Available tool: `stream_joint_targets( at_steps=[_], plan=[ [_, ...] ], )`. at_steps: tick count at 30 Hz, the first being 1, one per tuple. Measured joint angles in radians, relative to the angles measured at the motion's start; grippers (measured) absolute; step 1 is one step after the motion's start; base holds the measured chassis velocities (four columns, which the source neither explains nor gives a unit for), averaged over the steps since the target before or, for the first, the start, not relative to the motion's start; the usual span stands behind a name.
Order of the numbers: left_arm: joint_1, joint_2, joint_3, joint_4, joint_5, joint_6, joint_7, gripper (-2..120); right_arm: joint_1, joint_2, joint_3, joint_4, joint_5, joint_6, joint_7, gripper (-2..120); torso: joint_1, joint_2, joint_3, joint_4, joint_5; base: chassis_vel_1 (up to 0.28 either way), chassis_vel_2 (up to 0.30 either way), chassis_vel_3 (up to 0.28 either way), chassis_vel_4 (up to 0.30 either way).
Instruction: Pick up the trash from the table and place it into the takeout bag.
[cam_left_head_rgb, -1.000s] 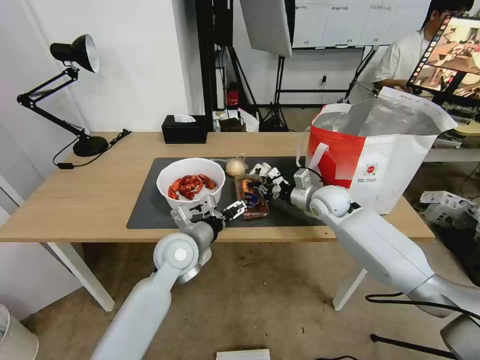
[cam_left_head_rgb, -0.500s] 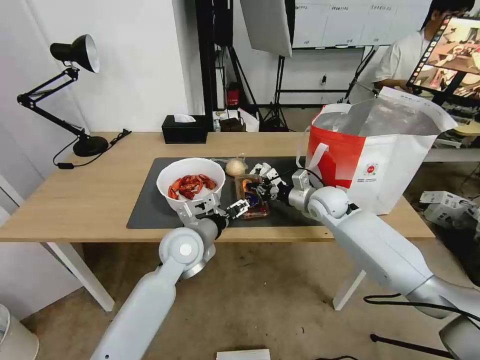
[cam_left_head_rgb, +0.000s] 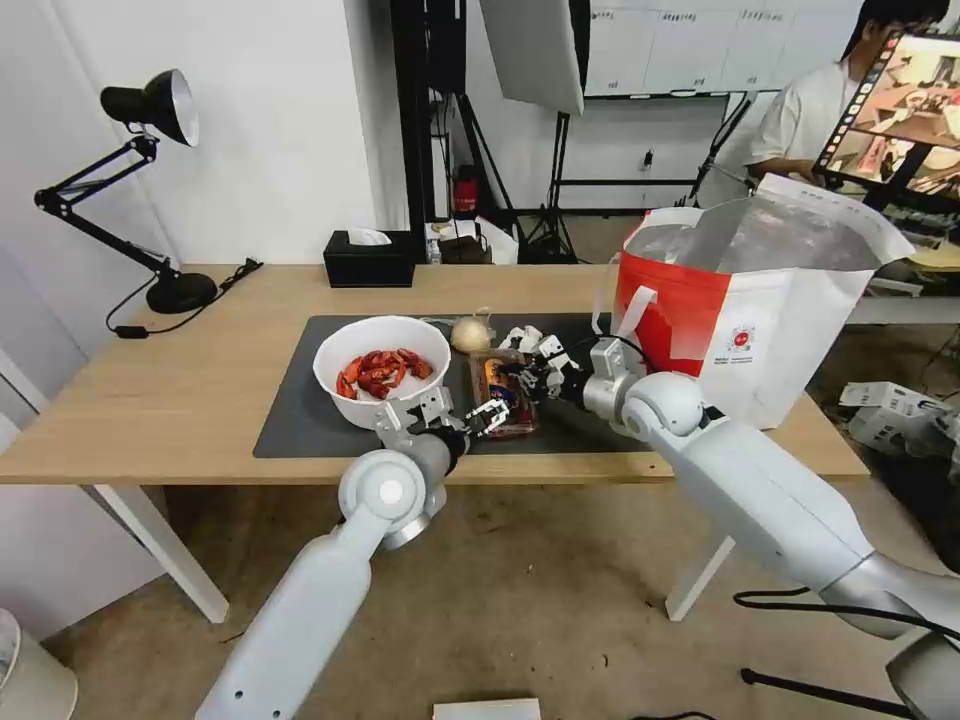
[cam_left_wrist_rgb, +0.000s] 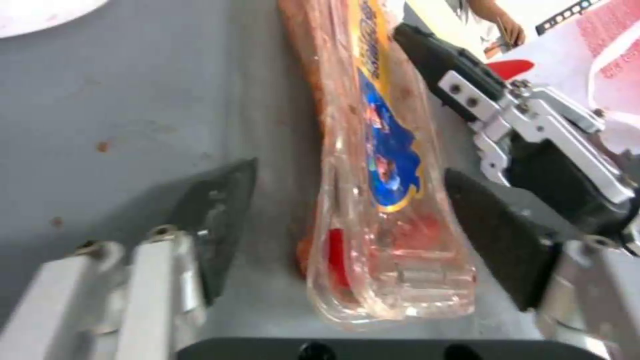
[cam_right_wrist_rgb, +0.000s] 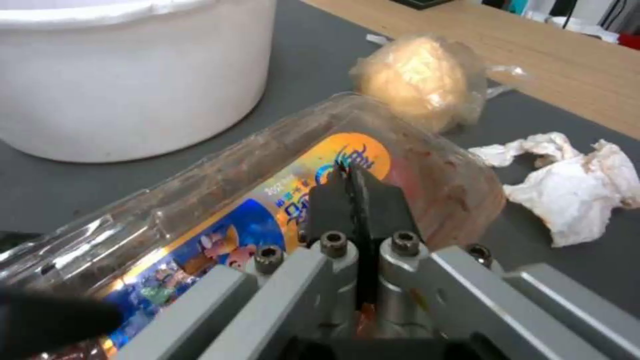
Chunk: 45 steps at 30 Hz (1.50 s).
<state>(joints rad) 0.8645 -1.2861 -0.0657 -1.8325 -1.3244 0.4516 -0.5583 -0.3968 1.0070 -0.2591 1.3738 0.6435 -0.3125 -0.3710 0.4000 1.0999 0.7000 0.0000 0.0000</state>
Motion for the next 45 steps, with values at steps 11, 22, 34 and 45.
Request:
stream_joint_targets(
  at_steps=[11, 22, 34, 45],
  plan=[
    [-0.020, -0.013, 0.012, 0.029, -0.001, -0.016, -0.036, 36, -0.008, -0.015, 0.011, 0.006, 0.005, 0.001, 0.005, 0, 0.000, 0.000, 0.000, 0.0002, 0.0001, 0.000, 0.000, 0.000, 0.000],
    [-0.007, -0.012, 0.013, 0.031, 0.004, -0.026, -0.041, 0, -0.033, -0.025, 0.026, 0.036, 0.013, 0.001, 0.014, 0, 0.000, 0.000, 0.000, -0.0001, -0.0001, 0.000, 0.000, 0.000, 0.000],
    [-0.019, -0.015, 0.023, 0.008, 0.005, -0.038, -0.044, 0, -0.119, -0.062, 0.109, 0.131, 0.137, 0.058, 0.082, 0, 0.000, 0.000, 0.000, 0.0004, 0.0001, 0.000, 0.000, 0.000, 0.000],
    [-0.102, -0.034, 0.061, -0.062, 0.015, -0.091, 0.018, 0, -0.701, -0.221, 0.571, 0.593, 0.219, 0.216, 0.324, 0, 0.000, 0.000, 0.000, -0.0002, 0.0004, 0.000, 0.000, 0.000, 0.000]
  ],
)
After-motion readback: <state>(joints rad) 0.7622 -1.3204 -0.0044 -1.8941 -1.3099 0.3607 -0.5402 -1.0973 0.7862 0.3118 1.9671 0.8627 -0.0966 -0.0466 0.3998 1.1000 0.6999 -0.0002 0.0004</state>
